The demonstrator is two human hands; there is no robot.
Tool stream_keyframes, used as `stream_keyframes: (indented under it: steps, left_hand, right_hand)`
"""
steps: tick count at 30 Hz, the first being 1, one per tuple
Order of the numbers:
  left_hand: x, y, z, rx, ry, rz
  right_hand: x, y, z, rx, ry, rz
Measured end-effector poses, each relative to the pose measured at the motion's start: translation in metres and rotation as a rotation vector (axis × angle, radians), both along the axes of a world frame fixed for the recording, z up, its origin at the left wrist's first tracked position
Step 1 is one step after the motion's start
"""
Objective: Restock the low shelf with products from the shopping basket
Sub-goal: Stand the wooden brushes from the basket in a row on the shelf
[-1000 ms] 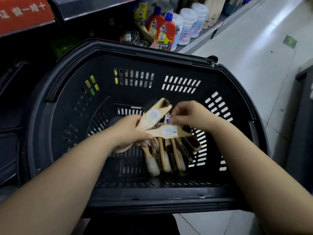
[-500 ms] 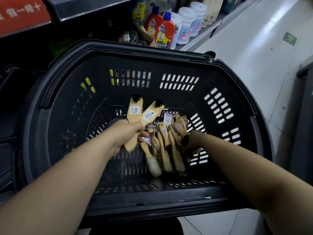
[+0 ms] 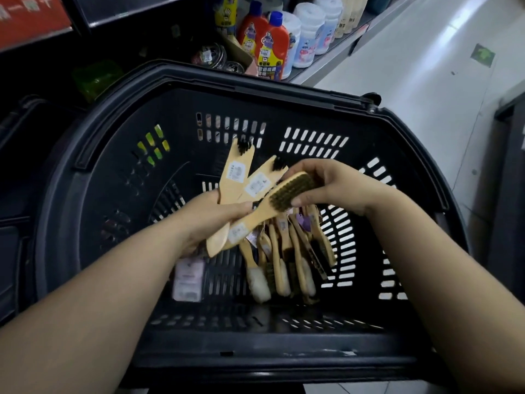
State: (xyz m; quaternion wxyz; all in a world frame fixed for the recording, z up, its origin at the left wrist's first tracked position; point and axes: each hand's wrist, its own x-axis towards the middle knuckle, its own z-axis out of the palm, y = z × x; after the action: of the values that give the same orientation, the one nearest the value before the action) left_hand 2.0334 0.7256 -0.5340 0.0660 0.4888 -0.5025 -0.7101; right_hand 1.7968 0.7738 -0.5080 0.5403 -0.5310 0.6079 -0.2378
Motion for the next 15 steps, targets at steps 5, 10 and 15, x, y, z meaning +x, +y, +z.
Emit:
stream_keyframes:
  steps: [5,10,15]
  left_hand:
    - [0.003,0.005,-0.006,0.070,-0.016,-0.109]
    - [0.008,0.000,-0.013,0.013,-0.189,0.095]
    - [0.006,-0.007,-0.010,0.128,-0.067,0.189]
  right_hand:
    - [0.002,0.003,-0.025,0.040,-0.160,-0.207]
    - [-0.001,0.010,-0.079,0.329,0.509,-0.096]
    - [0.017,0.037,-0.131,0.632,0.989,0.488]
